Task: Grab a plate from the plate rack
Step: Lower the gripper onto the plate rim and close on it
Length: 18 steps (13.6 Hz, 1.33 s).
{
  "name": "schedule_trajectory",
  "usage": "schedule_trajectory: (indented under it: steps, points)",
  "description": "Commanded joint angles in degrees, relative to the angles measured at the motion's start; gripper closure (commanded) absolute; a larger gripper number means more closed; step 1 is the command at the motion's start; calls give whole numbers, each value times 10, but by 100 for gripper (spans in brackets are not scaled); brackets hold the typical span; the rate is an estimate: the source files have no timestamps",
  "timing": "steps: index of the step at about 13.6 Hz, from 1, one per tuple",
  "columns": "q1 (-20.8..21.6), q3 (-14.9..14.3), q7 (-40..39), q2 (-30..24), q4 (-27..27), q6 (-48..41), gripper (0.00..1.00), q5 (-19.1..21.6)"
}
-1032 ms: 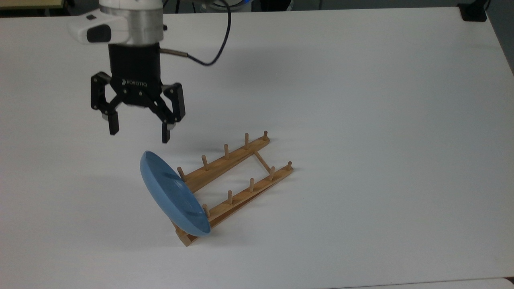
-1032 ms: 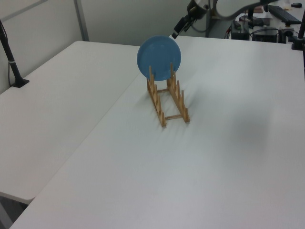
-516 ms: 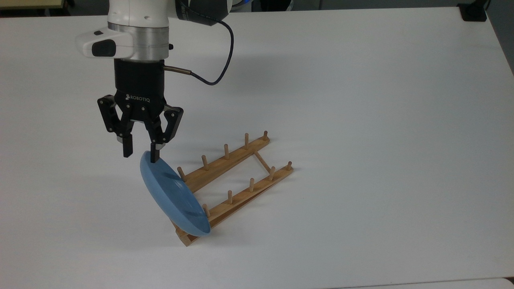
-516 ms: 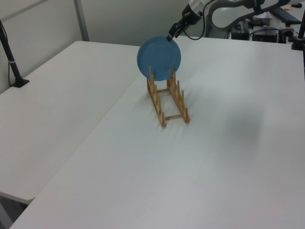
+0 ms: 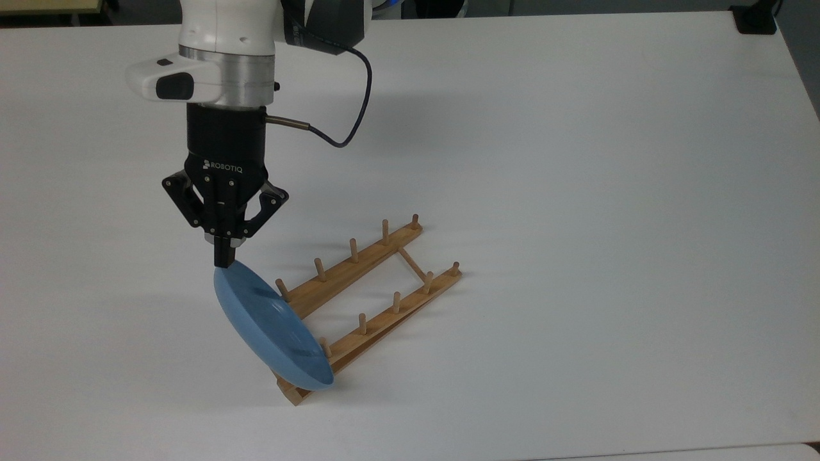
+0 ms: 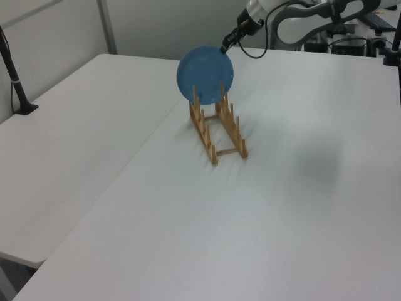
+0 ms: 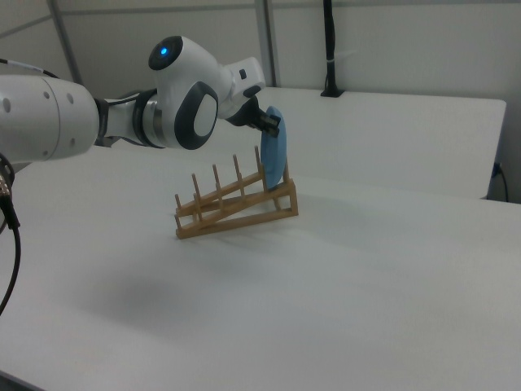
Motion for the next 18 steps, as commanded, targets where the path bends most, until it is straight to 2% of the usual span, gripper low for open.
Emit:
schedule_trajectory:
  steps: [1,2,3,6,8,10,13,14,15,18]
  points:
    - [4,-3,15,11,6,8,100,-17]
    - [3,-3,15,11,6,8,97,-17]
    - [2,-3,15,11,6,8,85,-17]
    - [0,-3,15,11,6,8,24,-22]
    - [-1,-3,14,11,6,9,7,-27]
    - [-1,-3,15,21,7,9,3,-47]
    - [1,-3,15,58,38,18,4,-60]
    - [2,-3,15,64,47,20,12,-60]
    - [0,-3,15,66,52,20,32,-58]
    - [0,-3,17,63,54,20,73,-53]
